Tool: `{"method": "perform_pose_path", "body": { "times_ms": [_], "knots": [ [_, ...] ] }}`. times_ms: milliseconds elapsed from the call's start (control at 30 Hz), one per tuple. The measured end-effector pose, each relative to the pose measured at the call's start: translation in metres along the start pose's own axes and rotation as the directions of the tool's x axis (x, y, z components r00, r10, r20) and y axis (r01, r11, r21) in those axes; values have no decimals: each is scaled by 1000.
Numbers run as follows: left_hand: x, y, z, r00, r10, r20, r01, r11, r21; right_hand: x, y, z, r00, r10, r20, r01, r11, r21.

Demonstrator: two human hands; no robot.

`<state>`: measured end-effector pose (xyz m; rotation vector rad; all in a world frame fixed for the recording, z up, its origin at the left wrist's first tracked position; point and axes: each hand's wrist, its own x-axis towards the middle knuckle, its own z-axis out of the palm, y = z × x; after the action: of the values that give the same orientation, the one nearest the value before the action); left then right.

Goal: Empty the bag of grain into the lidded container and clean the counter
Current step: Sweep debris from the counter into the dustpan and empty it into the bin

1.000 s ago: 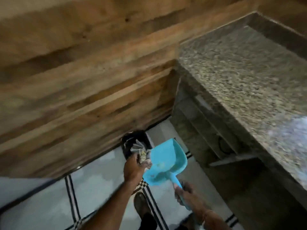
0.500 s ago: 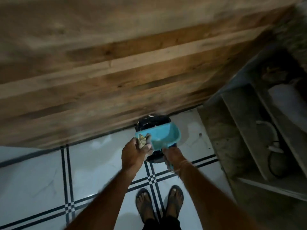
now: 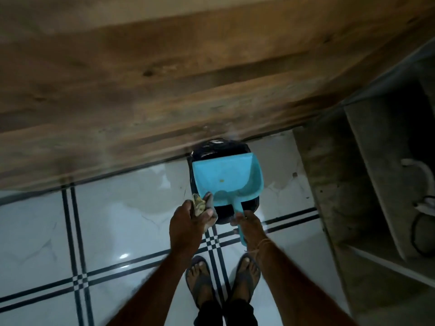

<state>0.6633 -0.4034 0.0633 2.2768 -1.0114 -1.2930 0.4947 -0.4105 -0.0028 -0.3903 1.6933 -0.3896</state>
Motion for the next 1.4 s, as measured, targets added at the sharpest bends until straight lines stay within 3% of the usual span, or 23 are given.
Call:
{"method": "perform_pose_path", "body": {
  "times_ms": [300,500,600,667,700,767,833,967,1133,1200,1267,1300,1400],
  "knots": [
    [24,-12,47,1000,3,-7,-3,999,-33,55,44,9,1000,4,-22,-6,997,-75],
    [36,-14,52,999,9,-42,-11,999,-52,76,52,11,983,31,-181,-96,927,-362],
    [28,-4,44,999,27,-37,-28,999,-18,51,31,1,970,-117,-215,0,878,-478],
    [11,7,37,998,63,-15,-62,997,48,5,7,-8,988,-132,-82,121,985,-125],
    [-2,15,32,996,88,4,-88,993,85,-25,-7,-12,991,-110,79,105,993,60],
    [-36,39,21,991,122,60,-128,986,105,-86,-32,-24,938,-126,324,56,975,216],
    [-79,72,6,982,132,135,-140,989,49,-144,-59,-42,903,-166,395,51,957,284],
    [-168,153,-36,965,133,228,-92,979,-182,-245,-107,-89,904,-281,322,151,914,375],
    [-247,244,-80,951,240,196,-217,968,-128,-360,-155,-144,931,-337,142,239,854,462],
    [-275,276,-86,960,193,203,-158,971,-178,-404,-167,-169,924,-378,63,295,805,514],
    [-308,309,-90,938,98,331,2,957,-290,-443,-175,-192,918,-395,-23,334,742,581],
    [-328,325,-91,895,76,439,73,946,-315,-458,-176,-205,919,-388,-65,343,710,615],
    [-371,359,-85,784,152,602,22,962,-272,-483,-175,-236,915,-370,-160,379,652,657]
  ]
}}
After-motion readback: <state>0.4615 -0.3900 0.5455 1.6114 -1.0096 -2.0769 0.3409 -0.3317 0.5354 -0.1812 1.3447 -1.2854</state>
